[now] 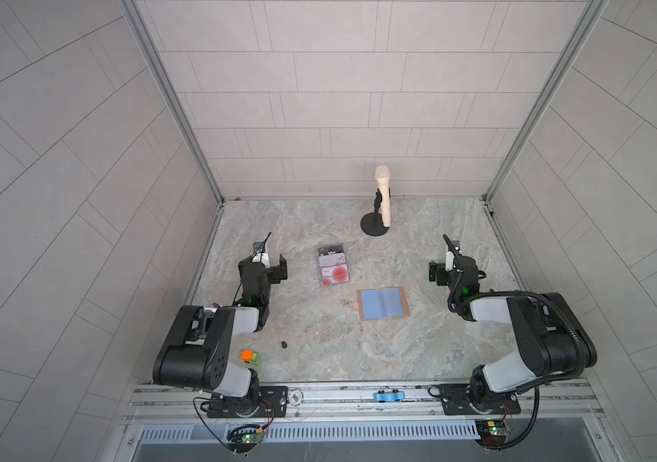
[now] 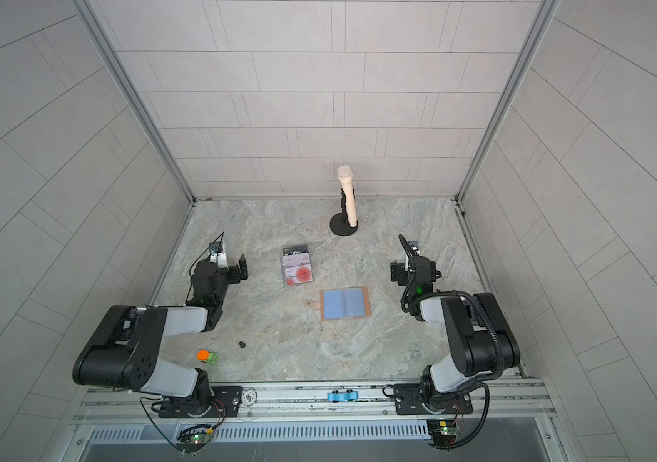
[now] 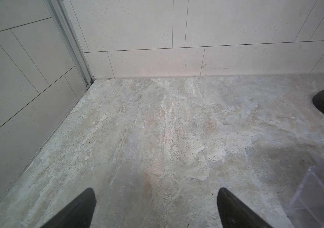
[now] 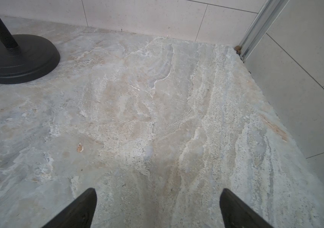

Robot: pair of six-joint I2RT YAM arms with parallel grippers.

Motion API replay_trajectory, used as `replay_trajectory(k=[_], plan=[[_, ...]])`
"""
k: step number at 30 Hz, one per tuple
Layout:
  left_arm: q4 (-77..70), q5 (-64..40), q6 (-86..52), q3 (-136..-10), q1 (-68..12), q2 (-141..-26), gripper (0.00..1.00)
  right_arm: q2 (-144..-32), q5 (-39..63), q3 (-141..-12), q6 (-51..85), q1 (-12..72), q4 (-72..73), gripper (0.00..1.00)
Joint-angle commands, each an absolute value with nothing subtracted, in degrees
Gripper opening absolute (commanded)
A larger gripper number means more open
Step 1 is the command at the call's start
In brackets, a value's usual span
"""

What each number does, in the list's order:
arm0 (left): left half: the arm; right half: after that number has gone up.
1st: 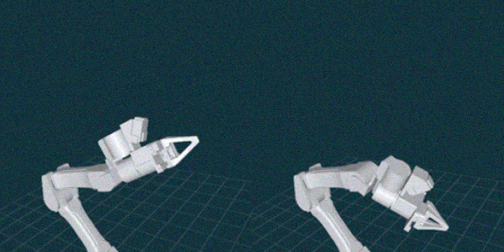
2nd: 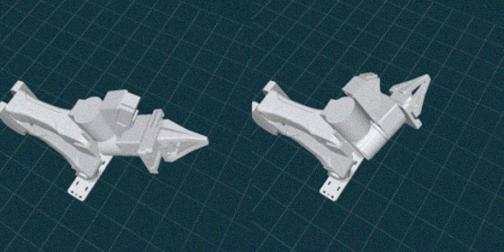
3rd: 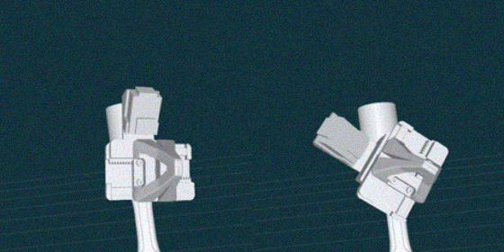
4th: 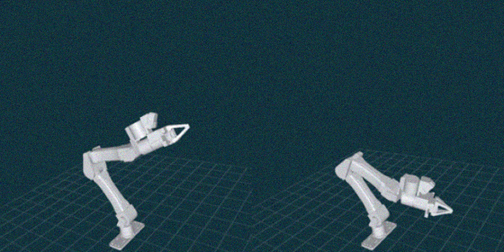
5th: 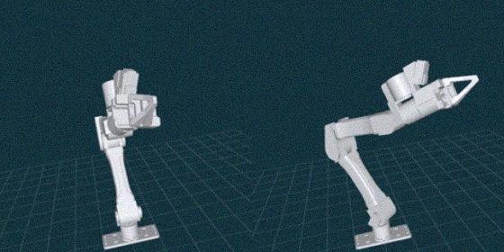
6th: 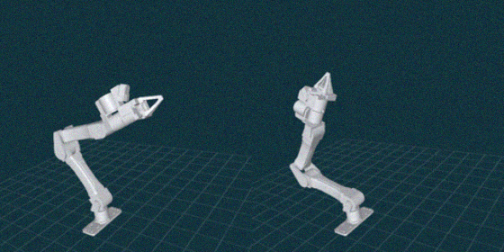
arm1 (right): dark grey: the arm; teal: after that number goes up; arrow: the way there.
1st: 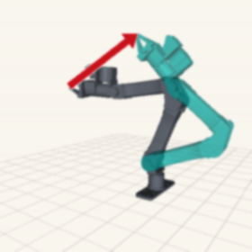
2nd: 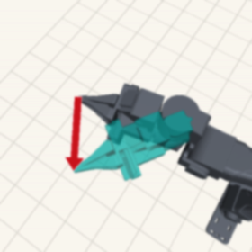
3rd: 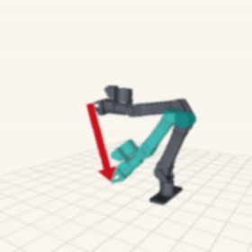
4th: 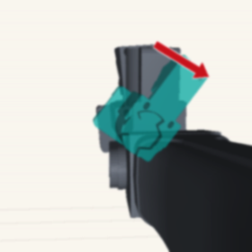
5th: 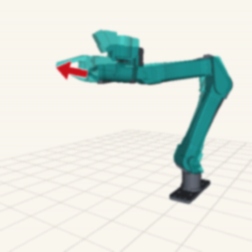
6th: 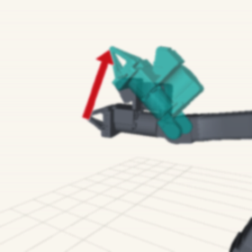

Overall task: Take the credit cards out of the card holder
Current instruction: Reset both arms

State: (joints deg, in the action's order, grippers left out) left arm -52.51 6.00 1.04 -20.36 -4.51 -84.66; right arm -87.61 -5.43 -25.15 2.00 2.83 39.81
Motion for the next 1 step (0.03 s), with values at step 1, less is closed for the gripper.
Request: replay_trajectory(k=[1], plan=[[-54.0, 5.7, 1.3, -20.9, -4.2, -84.2, 1.00, -87.0, -6.3, -25.8, 2.3, 2.9, 39.9, 1.00]])
